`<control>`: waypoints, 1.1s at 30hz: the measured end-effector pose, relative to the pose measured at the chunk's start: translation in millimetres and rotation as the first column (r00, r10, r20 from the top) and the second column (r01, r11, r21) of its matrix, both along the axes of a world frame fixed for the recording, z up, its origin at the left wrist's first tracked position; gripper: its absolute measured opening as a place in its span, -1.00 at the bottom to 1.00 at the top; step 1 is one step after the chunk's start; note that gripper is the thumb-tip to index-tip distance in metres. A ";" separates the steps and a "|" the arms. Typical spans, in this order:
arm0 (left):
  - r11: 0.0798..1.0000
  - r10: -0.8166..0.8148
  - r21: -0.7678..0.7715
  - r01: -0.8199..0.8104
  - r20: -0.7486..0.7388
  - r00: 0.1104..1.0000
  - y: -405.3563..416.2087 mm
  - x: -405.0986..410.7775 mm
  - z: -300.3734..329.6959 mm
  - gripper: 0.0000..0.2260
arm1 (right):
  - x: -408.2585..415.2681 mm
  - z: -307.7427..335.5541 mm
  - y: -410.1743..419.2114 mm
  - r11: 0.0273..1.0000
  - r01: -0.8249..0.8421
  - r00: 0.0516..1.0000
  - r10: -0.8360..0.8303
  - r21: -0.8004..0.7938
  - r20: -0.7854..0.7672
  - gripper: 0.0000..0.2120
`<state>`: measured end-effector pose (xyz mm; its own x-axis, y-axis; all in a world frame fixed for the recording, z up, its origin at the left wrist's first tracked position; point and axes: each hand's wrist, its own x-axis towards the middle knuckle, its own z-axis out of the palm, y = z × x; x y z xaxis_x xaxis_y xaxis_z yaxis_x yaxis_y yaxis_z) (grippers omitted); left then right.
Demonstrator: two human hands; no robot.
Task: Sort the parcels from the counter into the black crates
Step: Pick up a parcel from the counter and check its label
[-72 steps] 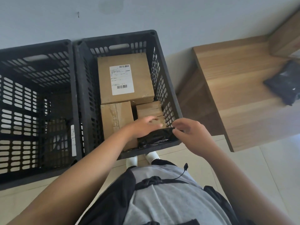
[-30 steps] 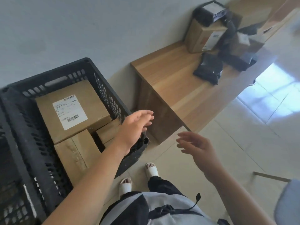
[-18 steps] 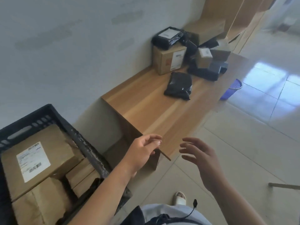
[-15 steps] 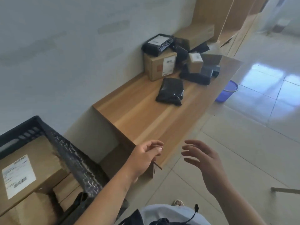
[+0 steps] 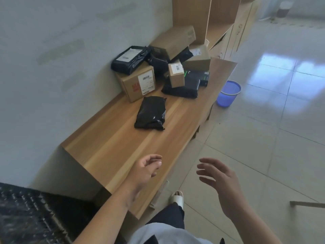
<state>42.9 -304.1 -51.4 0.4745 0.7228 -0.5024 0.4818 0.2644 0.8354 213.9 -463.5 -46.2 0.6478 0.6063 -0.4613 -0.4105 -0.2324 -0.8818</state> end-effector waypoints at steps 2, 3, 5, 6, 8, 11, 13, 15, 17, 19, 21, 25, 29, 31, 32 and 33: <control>1.000 -0.002 0.019 0.002 -0.020 1.000 19.6 26.5 -9.3 -0.85 | 25.3 -2.6 10.8 1.000 0.014 1.000 -0.014 -0.008 -0.004 -0.82; 1.000 -0.004 0.030 0.004 -0.027 1.000 31.1 41.9 -15.5 -0.85 | 39.6 -3.4 17.3 1.000 0.017 1.000 -0.017 -0.011 -0.002 -0.81; 0.999 -0.005 0.038 0.007 -0.040 0.999 56.7 75.3 -27.4 -0.87 | 70.3 -4.1 32.6 1.000 0.016 1.000 -0.016 -0.024 0.016 -0.80; 0.999 -0.010 0.035 0.012 -0.049 0.999 70.3 94.0 -32.2 -0.87 | 87.1 -4.1 40.7 0.999 0.015 0.999 -0.014 -0.035 0.029 -0.80; 0.999 -0.021 0.032 0.023 -0.064 0.998 99.5 131.9 -36.7 -0.85 | 120.2 -2.5 57.1 0.997 0.026 0.999 -0.023 -0.070 0.049 -0.81; 0.997 -0.036 0.067 0.038 -0.020 0.999 142.6 187.1 -32.5 -0.80 | 166.1 2.9 77.4 0.993 0.033 0.998 -0.026 -0.110 0.057 -0.84; 0.994 -0.035 0.103 0.036 -0.009 0.999 173.5 223.2 -29.5 -0.74 | 194.8 4.0 89.2 0.988 0.043 0.998 -0.035 -0.145 0.059 -0.85; 0.986 0.001 0.169 0.004 -0.030 1.000 206.4 258.3 -29.4 -0.64 | 218.0 1.5 101.0 0.982 0.081 0.996 -0.073 -0.171 0.052 -0.83; 0.969 0.033 0.247 -0.021 -0.042 0.999 240.7 295.8 -31.9 -0.51 | 236.9 -1.6 112.5 0.977 0.115 0.993 -0.110 -0.181 0.037 -0.82; 0.949 0.085 0.308 -0.065 -0.050 0.995 274.2 331.0 -36.5 -0.41 | 252.3 -1.5 122.4 0.974 0.110 0.994 -0.109 -0.198 0.015 -0.83; 0.930 0.154 0.348 -0.119 -0.074 0.985 302.7 362.0 -43.4 -0.31 | 267.0 2.4 131.2 0.976 0.088 0.996 -0.092 -0.198 -0.010 -0.85; 0.904 0.290 0.391 -0.175 -0.258 0.921 338.8 413.1 -58.7 -0.07 | 309.2 7.7 152.3 0.979 0.080 0.996 -0.083 -0.185 -0.013 -0.86; 0.873 0.391 0.422 -0.246 -0.302 0.870 349.0 433.5 -73.9 -0.07 | 358.6 7.3 178.7 0.987 0.004 1.000 -0.007 -0.160 -0.019 -0.86; 0.847 0.438 0.438 -0.300 -0.258 0.861 350.4 434.6 -82.3 -0.10 | 382.1 6.2 194.2 0.988 -0.048 0.999 0.043 -0.147 -0.032 -0.85; 0.840 0.456 0.435 -0.326 -0.240 0.857 349.3 433.4 -84.0 -0.11 | 394.4 5.4 202.3 0.986 -0.080 0.997 0.076 -0.147 -0.033 -0.85; 0.833 0.471 0.430 -0.347 -0.224 0.853 347.8 431.9 -85.4 -0.12 | 407.1 4.8 210.4 0.981 -0.119 0.993 0.116 -0.150 -0.032 -0.85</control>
